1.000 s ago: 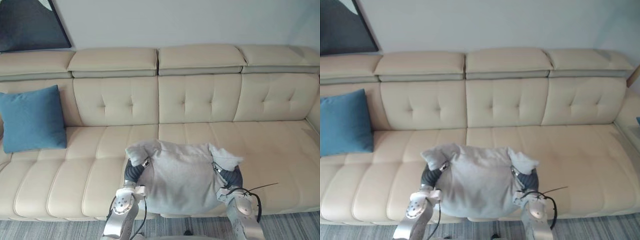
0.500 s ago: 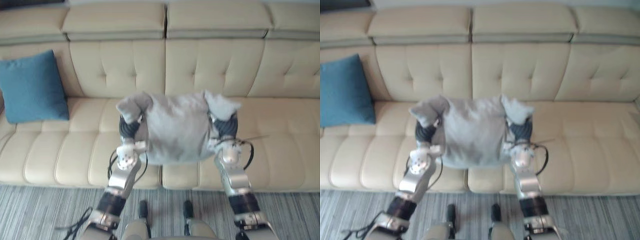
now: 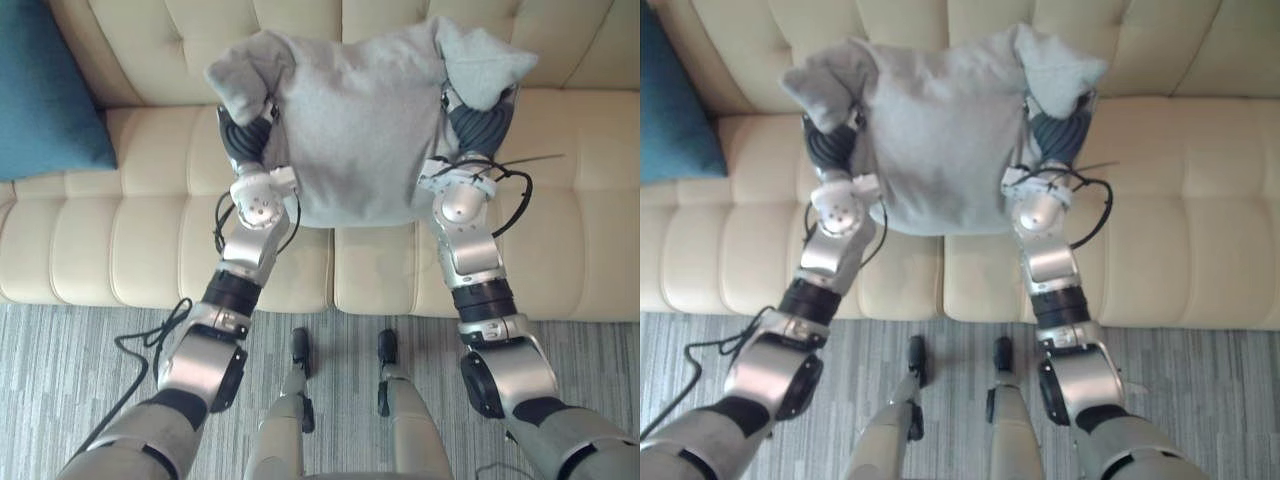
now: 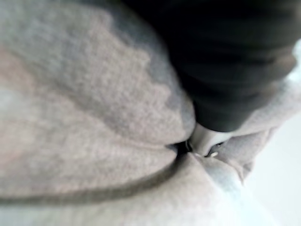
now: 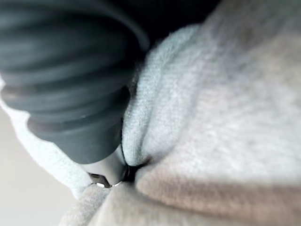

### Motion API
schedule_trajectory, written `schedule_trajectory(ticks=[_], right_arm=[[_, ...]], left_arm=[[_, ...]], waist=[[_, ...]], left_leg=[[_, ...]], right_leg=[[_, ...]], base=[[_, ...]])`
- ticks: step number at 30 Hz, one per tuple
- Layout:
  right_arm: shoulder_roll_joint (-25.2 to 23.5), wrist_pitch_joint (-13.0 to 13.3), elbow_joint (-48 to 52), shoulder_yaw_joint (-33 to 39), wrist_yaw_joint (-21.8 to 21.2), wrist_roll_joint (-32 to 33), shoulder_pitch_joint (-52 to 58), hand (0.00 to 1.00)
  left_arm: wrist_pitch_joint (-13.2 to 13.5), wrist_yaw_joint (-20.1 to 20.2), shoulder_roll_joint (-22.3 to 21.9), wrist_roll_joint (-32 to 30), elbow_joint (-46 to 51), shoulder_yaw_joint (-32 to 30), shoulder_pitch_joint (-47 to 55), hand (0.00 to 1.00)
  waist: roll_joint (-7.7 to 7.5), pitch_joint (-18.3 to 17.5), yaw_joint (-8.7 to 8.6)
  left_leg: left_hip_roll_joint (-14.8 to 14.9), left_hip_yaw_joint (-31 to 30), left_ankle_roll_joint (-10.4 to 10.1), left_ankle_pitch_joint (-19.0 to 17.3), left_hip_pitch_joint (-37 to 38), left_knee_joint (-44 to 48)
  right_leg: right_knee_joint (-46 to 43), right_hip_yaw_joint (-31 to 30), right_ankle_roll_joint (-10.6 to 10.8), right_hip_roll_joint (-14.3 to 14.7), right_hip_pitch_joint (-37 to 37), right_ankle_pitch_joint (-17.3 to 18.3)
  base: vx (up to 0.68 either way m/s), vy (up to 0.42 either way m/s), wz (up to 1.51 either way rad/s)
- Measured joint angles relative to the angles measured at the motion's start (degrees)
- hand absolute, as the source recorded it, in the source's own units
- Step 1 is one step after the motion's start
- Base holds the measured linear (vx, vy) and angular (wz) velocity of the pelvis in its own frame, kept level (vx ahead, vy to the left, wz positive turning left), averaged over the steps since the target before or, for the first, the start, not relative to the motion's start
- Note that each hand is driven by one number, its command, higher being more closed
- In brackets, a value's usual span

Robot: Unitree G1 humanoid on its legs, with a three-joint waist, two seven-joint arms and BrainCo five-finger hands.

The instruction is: Pick up cushions and gather them together orderly.

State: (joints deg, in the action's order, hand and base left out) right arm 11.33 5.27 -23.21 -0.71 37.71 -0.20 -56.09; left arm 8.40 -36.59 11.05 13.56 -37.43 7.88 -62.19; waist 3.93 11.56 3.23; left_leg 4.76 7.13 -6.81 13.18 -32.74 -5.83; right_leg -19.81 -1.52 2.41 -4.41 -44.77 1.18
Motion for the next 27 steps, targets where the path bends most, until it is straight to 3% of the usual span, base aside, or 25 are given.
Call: schedule_trajectory(ticks=[8, 12, 15, 19, 22, 26, 27], right_arm=[[0.7, 0.3, -3.1, 0.7, 1.7, -0.3, -5.9, 0.0], [3.3, -0.2, -5.9, 2.9, -1.0, 2.3, -9.9, 0.0], [7.9, -0.2, -11.7, 4.5, -4.8, 8.0, -14.6, 0.0], [14.2, -0.6, -15.3, 7.4, -9.8, 18.0, -17.2, 0.0], [16.6, -0.8, -18.2, 10.0, -10.7, 24.1, -16.7, 0.0], [20.4, -0.5, -17.8, 12.1, -13.8, 33.4, -9.6, 0.0], [20.6, -0.5, -16.4, 13.5, -14.8, 34.6, -5.7, 0.0]], left_arm=[[-0.5, 2.4, 1.8, 0.2, -5.2, -1.6, -5.7, 0.0], [-2.6, 6.2, 3.6, 0.3, -8.6, -2.5, -10.5, 0.0], [-2.9, 9.1, 4.5, 3.8, -9.9, -4.5, -12.6, 0.0], [-2.9, 12.2, 8.9, 10.9, -11.8, -8.7, -14.0, 0.0], [-2.9, 13.6, 11.7, 13.4, -11.8, -11.2, -13.5, 0.0], [-2.5, 16.2, 14.2, 15.3, -10.1, -13.5, -8.2, 0.0], [-2.2, 16.9, 14.4, 15.5, -7.9, -14.2, -4.5, 0.0]], waist=[[0.38, 1.2, -0.16], [0.37, 1.2, -0.28], [0.36, 1.2, -0.14], [0.32, 1.2, -0.26], [0.29, 1.3, -0.56], [0.25, 1.4, -0.99], [0.27, 1.3, -1.0]], left_leg=[[0.6, 0.0, -1.7, 1.5, -4.1, 0.0], [0.5, 0.1, -1.8, 1.7, -5.4, 0.0], [0.3, 0.1, -1.5, 2.0, -5.7, 0.0], [0.3, 0.1, -1.3, 2.3, -5.1, 0.0], [0.4, 0.0, -1.3, 2.3, -3.6, -0.1], [0.3, 0.2, -1.4, 1.6, 0.6, -0.1], [0.6, 0.3, -0.1, -1.1, 1.8, -0.1]], right_leg=[[-0.6, 0.5, -0.5, 0.1, -4.1, -0.2], [-0.8, 1.0, -0.6, -0.2, -5.2, -0.1], [-1.0, 1.3, -0.6, -0.4, -5.4, -0.1], [-1.0, 1.7, -0.7, -0.5, -4.6, -0.1], [-0.7, 2.2, -0.7, -0.5, -2.7, -0.1], [0.3, 2.9, -1.0, -0.8, 2.2, 0.4], [0.3, 3.2, -0.9, -0.6, 3.3, 0.7]], base=[[0.01, -0.054, 0.05], [0.03, -0.04, 0.09], [0.03, -0.034, 0.07], [0.04, -0.049, 0.02], [0.04, -0.055, 0.03], [0.03, -0.053, 0.01], [0.04, -0.035, -0.02]])
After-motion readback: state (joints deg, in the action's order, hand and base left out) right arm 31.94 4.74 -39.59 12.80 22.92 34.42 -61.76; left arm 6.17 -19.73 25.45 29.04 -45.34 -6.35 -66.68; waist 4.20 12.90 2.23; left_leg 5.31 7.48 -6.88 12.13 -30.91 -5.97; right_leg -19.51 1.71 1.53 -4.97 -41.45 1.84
